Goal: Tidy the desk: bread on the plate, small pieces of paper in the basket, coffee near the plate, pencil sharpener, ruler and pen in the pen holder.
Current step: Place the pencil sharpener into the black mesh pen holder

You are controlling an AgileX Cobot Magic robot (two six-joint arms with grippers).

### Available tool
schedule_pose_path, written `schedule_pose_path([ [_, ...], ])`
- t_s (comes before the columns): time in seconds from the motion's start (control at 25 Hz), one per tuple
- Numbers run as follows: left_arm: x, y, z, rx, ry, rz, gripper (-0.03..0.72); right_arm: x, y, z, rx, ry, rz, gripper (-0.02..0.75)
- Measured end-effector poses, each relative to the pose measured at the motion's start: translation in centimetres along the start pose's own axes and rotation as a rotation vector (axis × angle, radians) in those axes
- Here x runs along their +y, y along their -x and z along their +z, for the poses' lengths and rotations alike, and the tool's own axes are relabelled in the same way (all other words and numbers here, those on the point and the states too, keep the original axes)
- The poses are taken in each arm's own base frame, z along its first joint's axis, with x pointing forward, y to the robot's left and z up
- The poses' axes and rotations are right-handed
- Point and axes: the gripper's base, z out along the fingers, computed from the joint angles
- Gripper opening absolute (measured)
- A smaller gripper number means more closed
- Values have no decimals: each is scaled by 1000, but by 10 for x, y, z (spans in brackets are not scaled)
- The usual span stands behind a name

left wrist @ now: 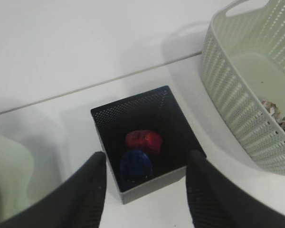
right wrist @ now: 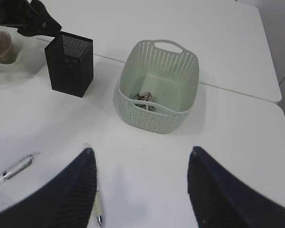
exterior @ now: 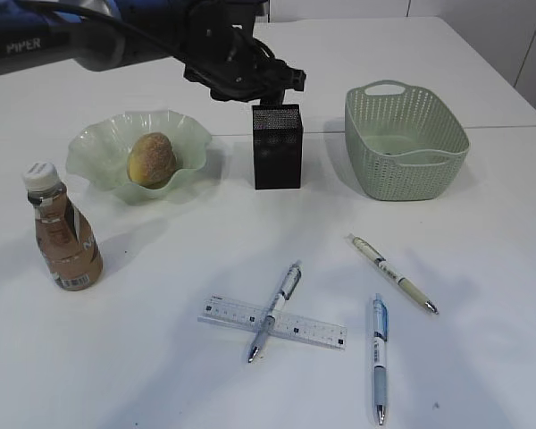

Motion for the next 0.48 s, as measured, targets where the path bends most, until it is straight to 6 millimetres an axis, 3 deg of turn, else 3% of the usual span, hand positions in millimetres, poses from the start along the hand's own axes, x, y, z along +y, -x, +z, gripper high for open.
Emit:
schedule_pose_path([
  [0.48,12,11,-63,224,132,55,381,0,0,0,-2,0,0,478],
])
